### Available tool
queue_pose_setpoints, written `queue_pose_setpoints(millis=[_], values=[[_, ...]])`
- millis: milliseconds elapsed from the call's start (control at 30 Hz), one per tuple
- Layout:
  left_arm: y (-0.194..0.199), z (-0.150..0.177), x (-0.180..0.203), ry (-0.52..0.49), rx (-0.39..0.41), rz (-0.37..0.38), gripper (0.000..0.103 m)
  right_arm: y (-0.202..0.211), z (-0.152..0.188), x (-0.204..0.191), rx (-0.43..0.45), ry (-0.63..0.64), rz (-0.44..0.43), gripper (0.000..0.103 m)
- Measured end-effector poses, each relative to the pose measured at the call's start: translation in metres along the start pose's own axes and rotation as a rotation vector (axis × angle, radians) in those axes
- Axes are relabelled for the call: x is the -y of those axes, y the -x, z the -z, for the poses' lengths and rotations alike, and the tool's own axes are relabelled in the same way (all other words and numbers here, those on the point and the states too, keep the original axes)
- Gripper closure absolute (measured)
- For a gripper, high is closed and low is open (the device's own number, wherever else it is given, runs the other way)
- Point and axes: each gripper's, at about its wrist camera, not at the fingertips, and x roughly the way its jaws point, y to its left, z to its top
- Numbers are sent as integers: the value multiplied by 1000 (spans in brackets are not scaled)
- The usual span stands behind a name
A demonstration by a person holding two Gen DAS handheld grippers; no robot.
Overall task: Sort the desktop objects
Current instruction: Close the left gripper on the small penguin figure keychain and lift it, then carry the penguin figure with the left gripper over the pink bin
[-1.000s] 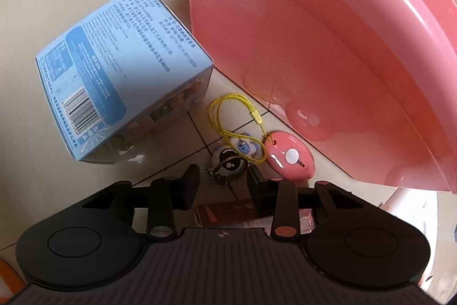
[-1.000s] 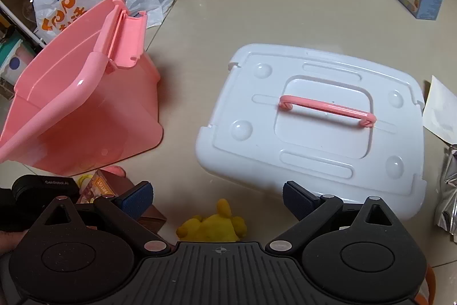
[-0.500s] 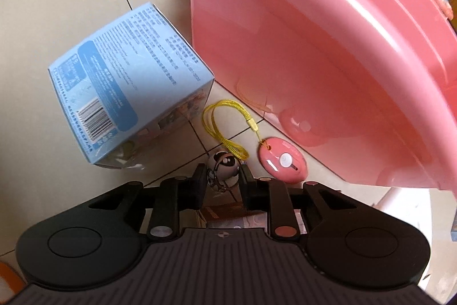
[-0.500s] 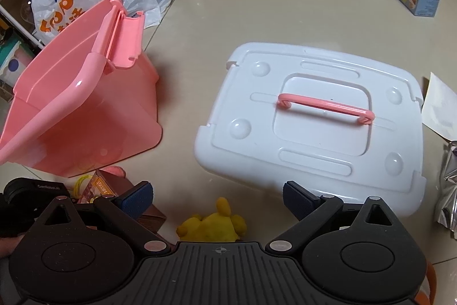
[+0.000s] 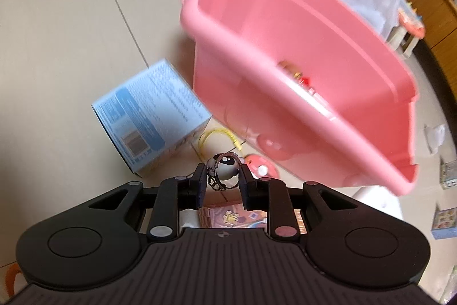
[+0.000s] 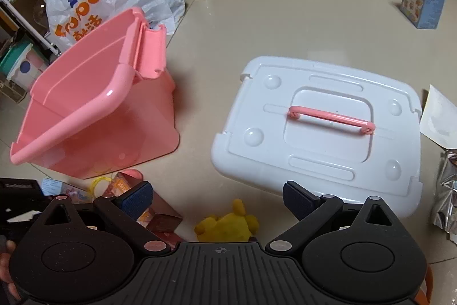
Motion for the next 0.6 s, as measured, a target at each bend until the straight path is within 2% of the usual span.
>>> queue_pose_setpoints(millis=[133,233,267,600], values=[[6,-2,-2,-13,39,19,79,10,1,-6,6,13,-11,6],[32,2,-6,-25,62,32,79,17,3,-11,8,28,-18,6],[28,3,-9,-29,68,35,79,19,3,-12,9,29,-20,6],[70,-8,7,-73,148,63,79,38,5,-22,18,31,-46,6]])
